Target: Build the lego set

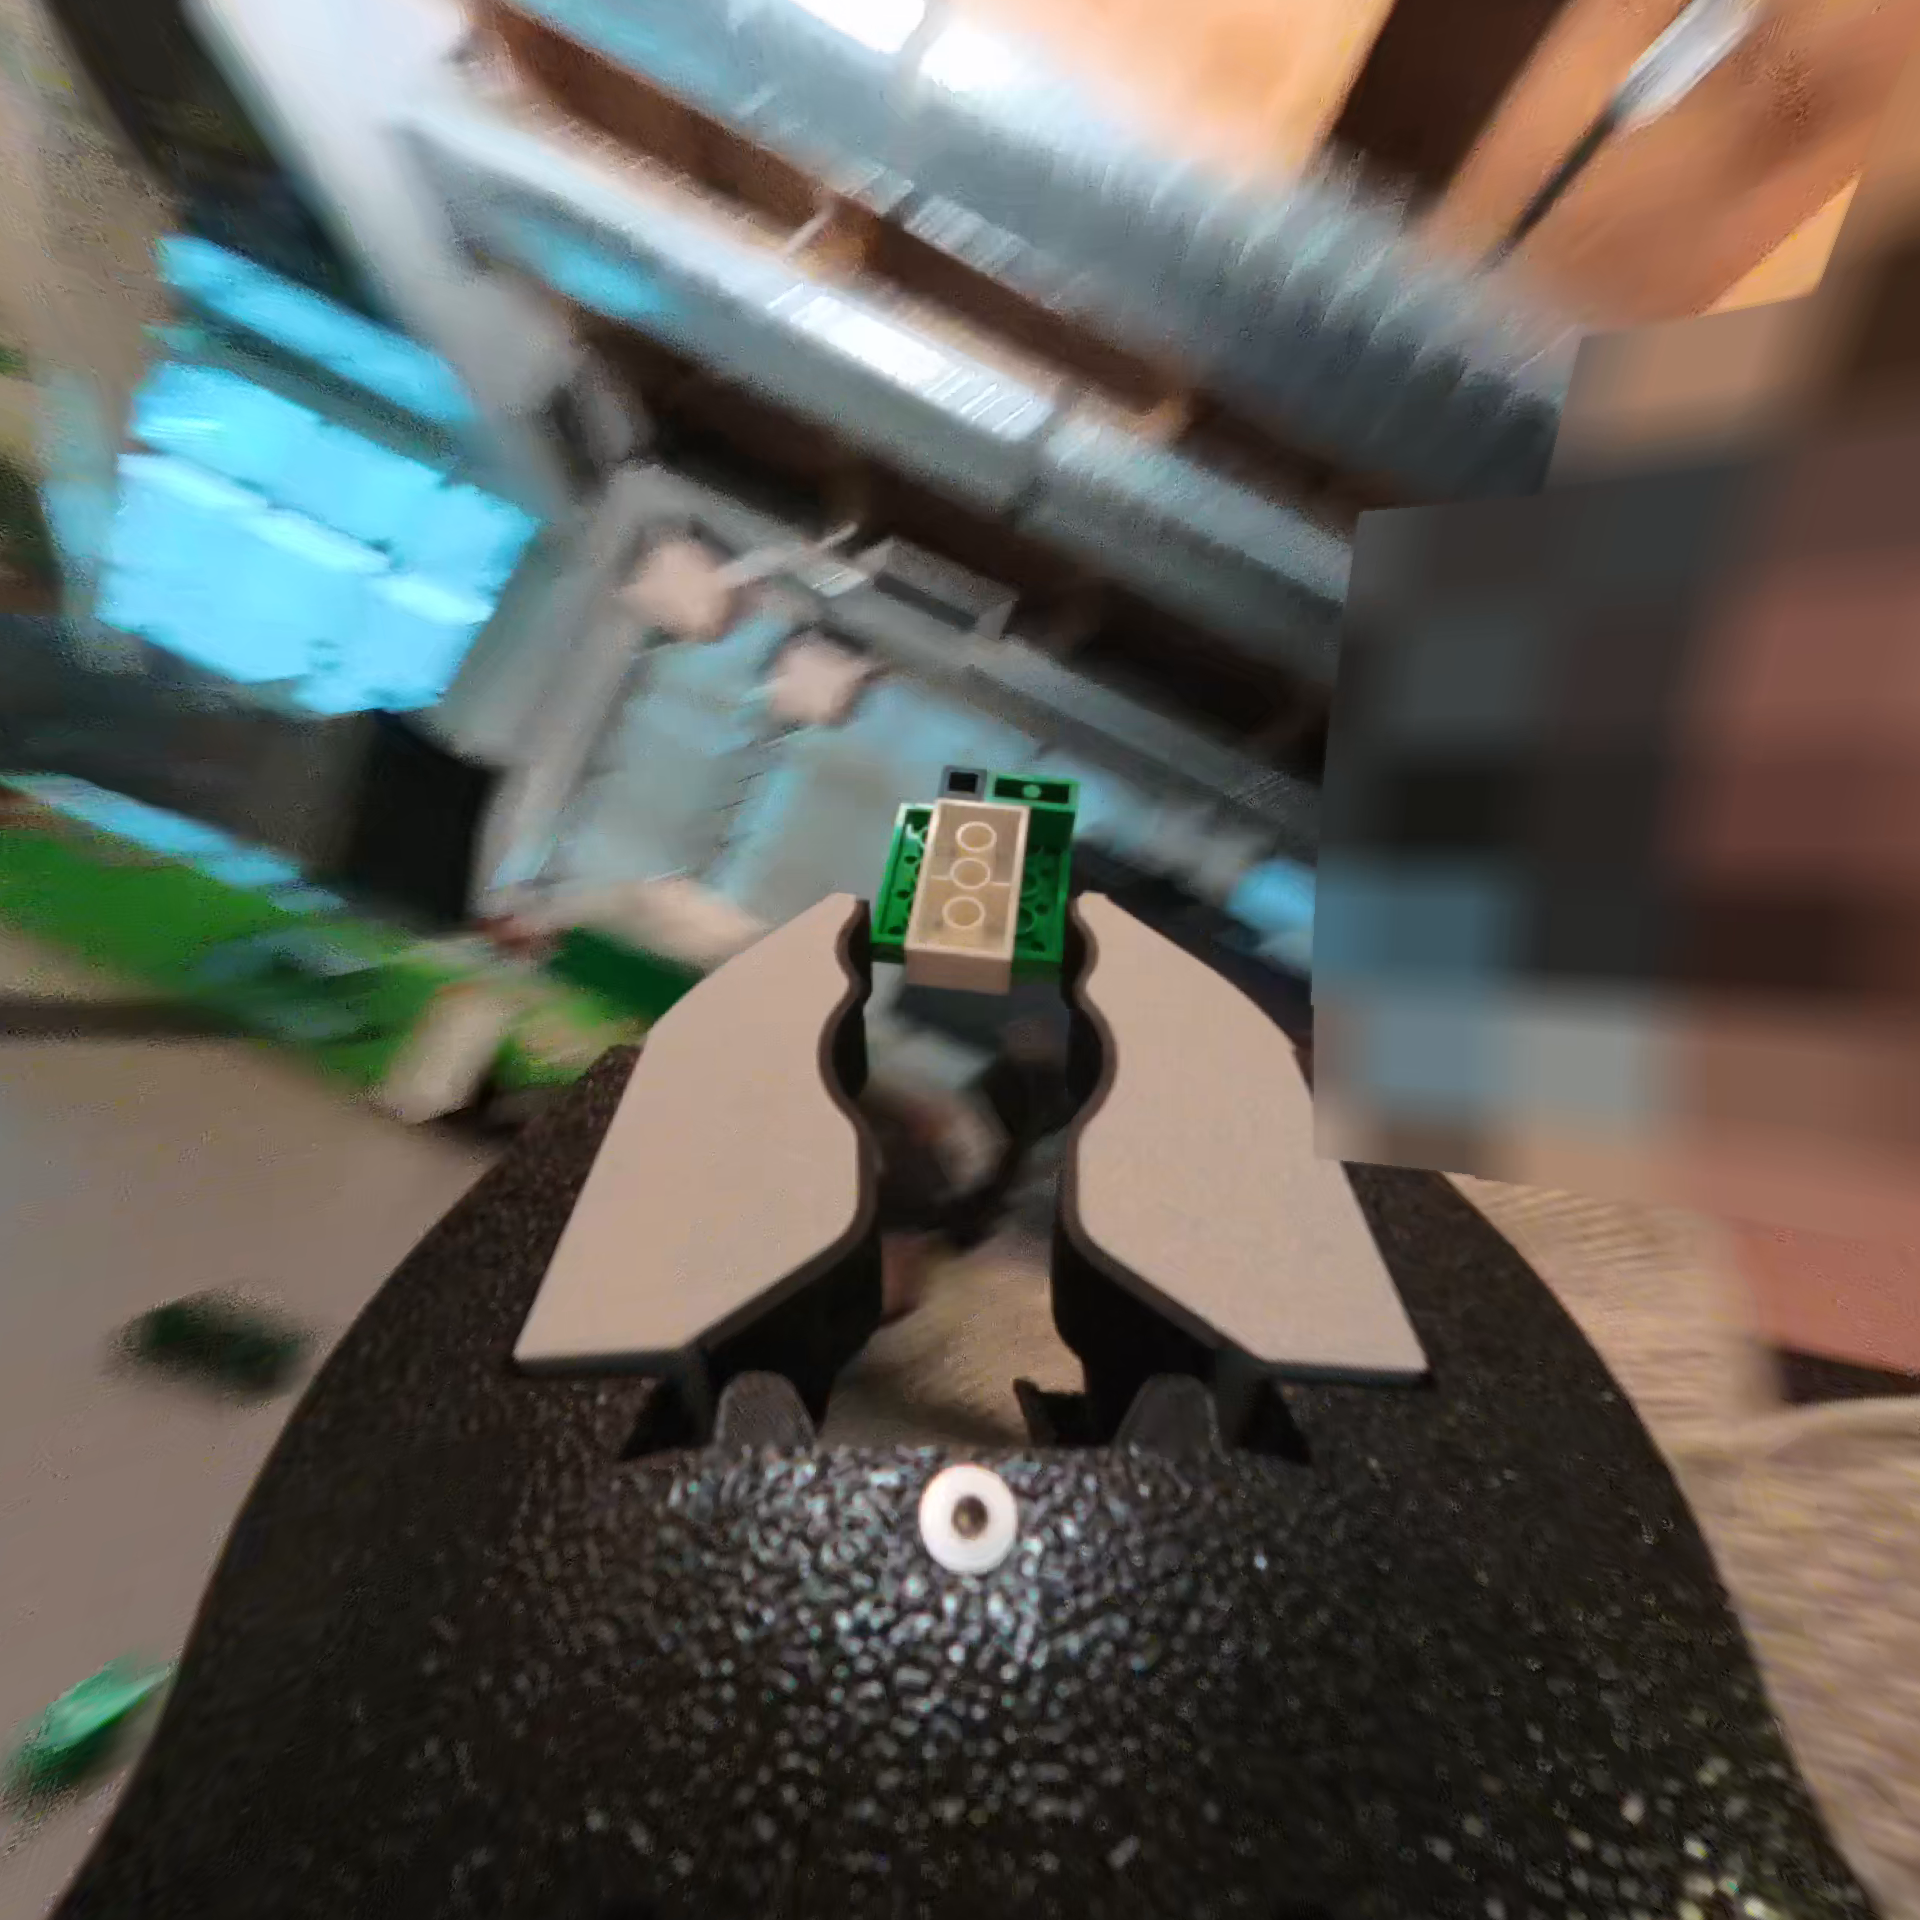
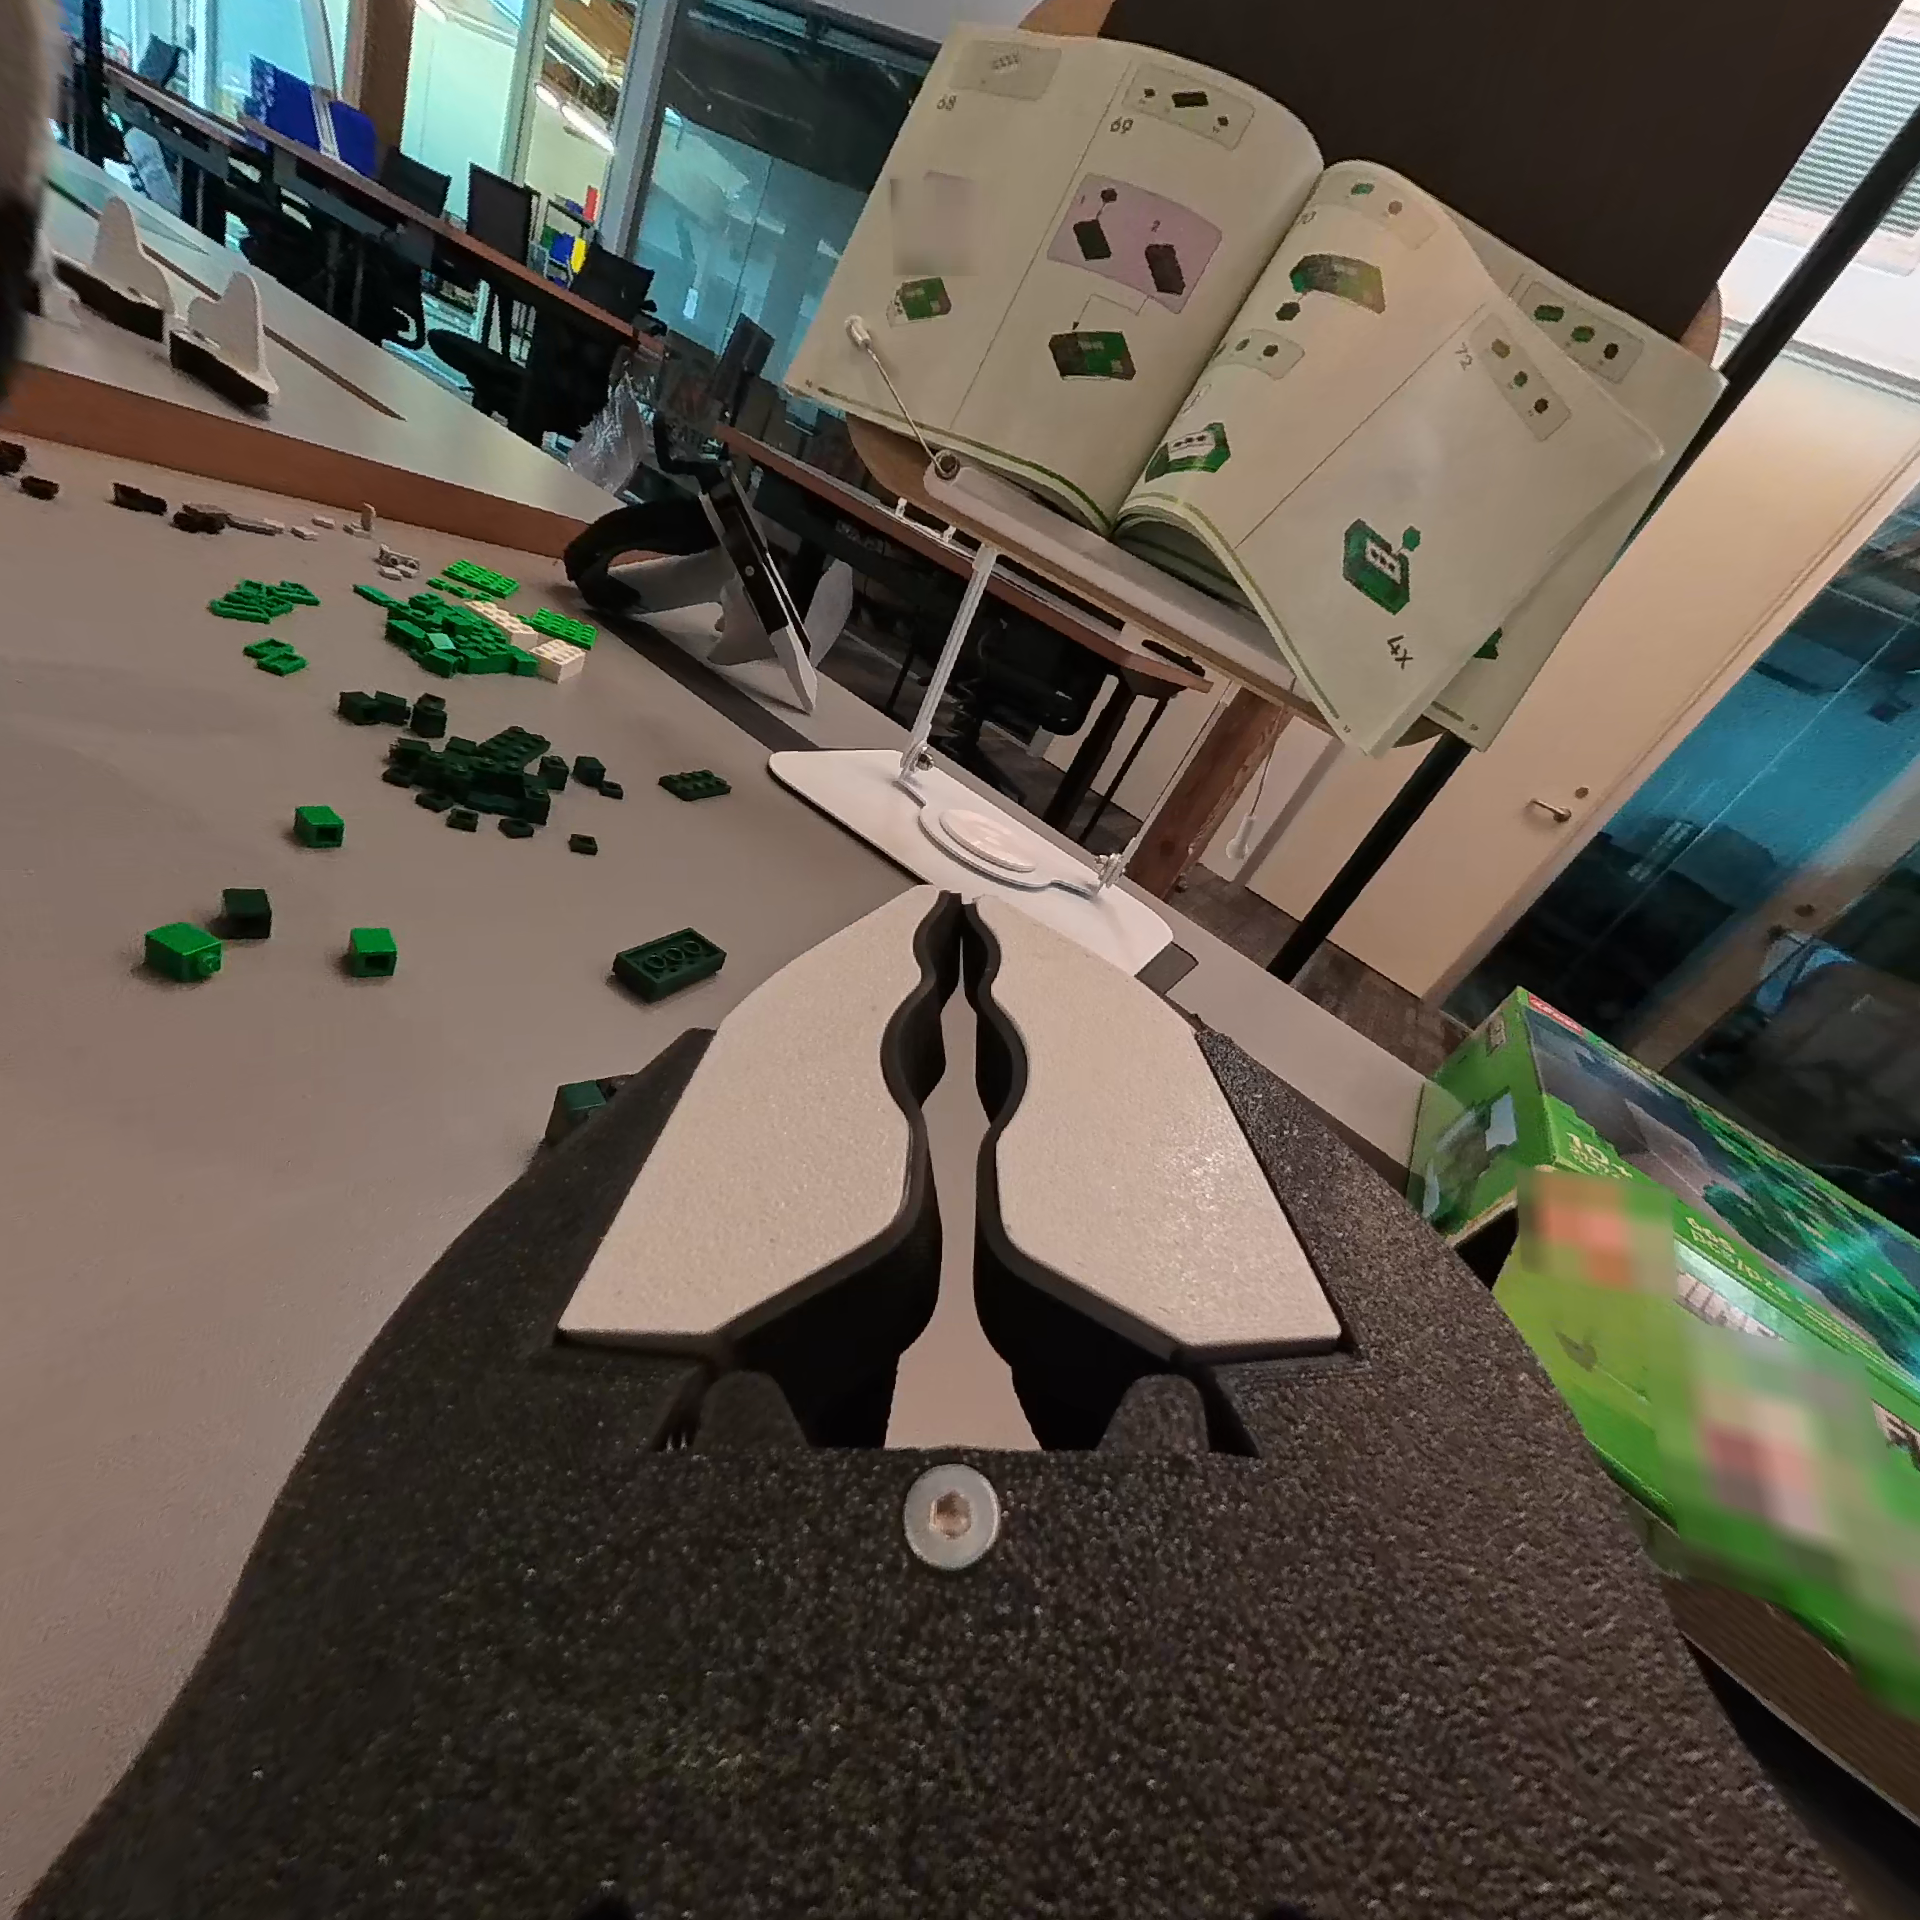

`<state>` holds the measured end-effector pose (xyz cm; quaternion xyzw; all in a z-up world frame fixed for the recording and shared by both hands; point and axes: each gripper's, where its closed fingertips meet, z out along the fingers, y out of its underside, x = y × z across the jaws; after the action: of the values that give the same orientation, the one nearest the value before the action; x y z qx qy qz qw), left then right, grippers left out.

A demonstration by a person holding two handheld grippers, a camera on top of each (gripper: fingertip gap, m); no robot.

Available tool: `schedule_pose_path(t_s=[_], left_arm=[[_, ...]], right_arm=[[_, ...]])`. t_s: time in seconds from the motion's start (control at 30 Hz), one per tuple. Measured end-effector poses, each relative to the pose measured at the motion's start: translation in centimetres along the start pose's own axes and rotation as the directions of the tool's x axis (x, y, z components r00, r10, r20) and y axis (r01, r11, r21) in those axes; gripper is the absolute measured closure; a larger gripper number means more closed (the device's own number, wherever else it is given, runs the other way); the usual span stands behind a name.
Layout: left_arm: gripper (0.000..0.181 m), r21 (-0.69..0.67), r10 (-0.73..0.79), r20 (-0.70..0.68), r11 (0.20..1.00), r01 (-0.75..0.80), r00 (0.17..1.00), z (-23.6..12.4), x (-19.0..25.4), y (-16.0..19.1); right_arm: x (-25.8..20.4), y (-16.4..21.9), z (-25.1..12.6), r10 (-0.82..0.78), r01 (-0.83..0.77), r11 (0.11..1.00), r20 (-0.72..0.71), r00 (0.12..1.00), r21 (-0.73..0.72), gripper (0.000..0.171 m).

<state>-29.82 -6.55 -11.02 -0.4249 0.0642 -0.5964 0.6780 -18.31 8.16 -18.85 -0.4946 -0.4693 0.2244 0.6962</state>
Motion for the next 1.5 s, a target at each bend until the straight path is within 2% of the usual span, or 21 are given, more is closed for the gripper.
schedule_pose_path(t_s=[0.03, 0.07, 0.1, 0.17, 0.2, 0.27, 0.37, 0.5, 0.6, 0.7, 0.83, 0.9, 1.1, 1.4, 1.5], left_arm=[[0.146, -0.094, 0.121, 0.133, 0.990, -0.109, 0.984, 0.0, -1.6, 0.9], [0.146, -0.224, 0.270, 0.243, 0.950, -0.217, 0.932, -0.2, -3.2, 1.9], [0.146, -0.366, 0.438, 0.310, 0.874, -0.319, 0.844, -0.7, -4.6, 2.7], [0.146, -0.594, 0.710, 0.311, 0.664, -0.454, 0.631, -1.7, -6.6, 3.7], [0.146, -0.667, 0.791, 0.287, 0.570, -0.480, 0.541, -2.1, -7.3, 4.1], [0.146, -0.754, 0.868, 0.231, 0.445, -0.484, 0.439, -2.6, -8.2, 5.0], [0.146, -0.821, 0.922, 0.143, 0.313, -0.477, 0.361, -2.9, -9.0, 6.2], [0.146, -0.860, 0.981, -0.052, 0.052, -0.507, 0.188, -3.0, -9.0, 6.9], [0.146, -0.855, 0.982, -0.127, -0.037, -0.517, 0.140, -2.9, -9.0, 7.5], [0.146, -0.842, 0.979, -0.162, -0.070, -0.536, 0.125, -2.7, -8.8, 7.9], [0.146, -0.820, 0.973, -0.109, 0.027, -0.571, 0.201, -2.2, -8.0, 7.8], [0.146, -0.823, 0.970, -0.096, 0.047, -0.565, 0.222, -2.5, -8.1, 7.5], [0.146, -0.846, 0.965, -0.128, 0.014, -0.532, 0.228, -3.9, -8.6, 6.9], [0.146, -0.825, 0.901, -0.154, 0.108, -0.555, 0.405, -3.5, -7.5, 9.0], [0.146, -0.828, 0.896, -0.138, 0.129, -0.545, 0.421, -3.7, -7.7, 8.9]], right_arm=[[0.0, 0.0, 0.0, 0.000, 0.000, 1.000, 0.000, 1.000, 0.000, 0.171], [0.0, 0.0, 0.0, 0.000, 0.000, 1.000, 0.000, 1.000, -0.001, 0.171], [0.0, 0.0, 0.0, 0.001, -0.001, 1.000, 0.001, 1.000, -0.001, 0.171], [0.0, 0.1, 0.0, 0.001, -0.001, 1.000, 0.001, 1.000, -0.002, 0.171], [0.0, 0.1, 0.0, 0.001, -0.001, 1.000, 0.001, 1.000, -0.001, 0.171], [0.0, 0.1, 0.0, 0.000, 0.000, 1.000, 0.001, 1.000, -0.001, 0.171], [0.0, 0.1, -0.1, -0.001, 0.001, 1.000, 0.001, 1.000, -0.001, 0.171], [0.0, 0.1, -0.1, 0.001, -0.001, 1.000, 0.001, 1.000, -0.003, 0.171], [-0.1, 0.2, -0.1, -0.001, 0.001, 1.000, 0.001, 1.000, -0.003, 0.171], [0.0, 0.2, -0.1, 0.001, -0.001, 1.000, -0.001, 1.000, -0.002, 0.171], [0.0, 0.2, -0.1, 0.003, -0.003, 1.000, -0.002, 1.000, 0.000, 0.171], [0.0, 0.2, -0.2, 0.004, -0.004, 1.000, -0.004, 1.000, 0.001, 0.171], [0.0, 0.2, -0.2, 0.003, -0.003, 1.000, -0.005, 1.000, 0.001, 0.171], [0.1, 0.2, -0.2, -0.002, 0.002, 1.000, -0.015, 1.000, -0.001, 0.171], [0.2, 0.2, -0.2, -0.005, 0.005, 1.000, -0.017, 1.000, -0.003, 0.171]])
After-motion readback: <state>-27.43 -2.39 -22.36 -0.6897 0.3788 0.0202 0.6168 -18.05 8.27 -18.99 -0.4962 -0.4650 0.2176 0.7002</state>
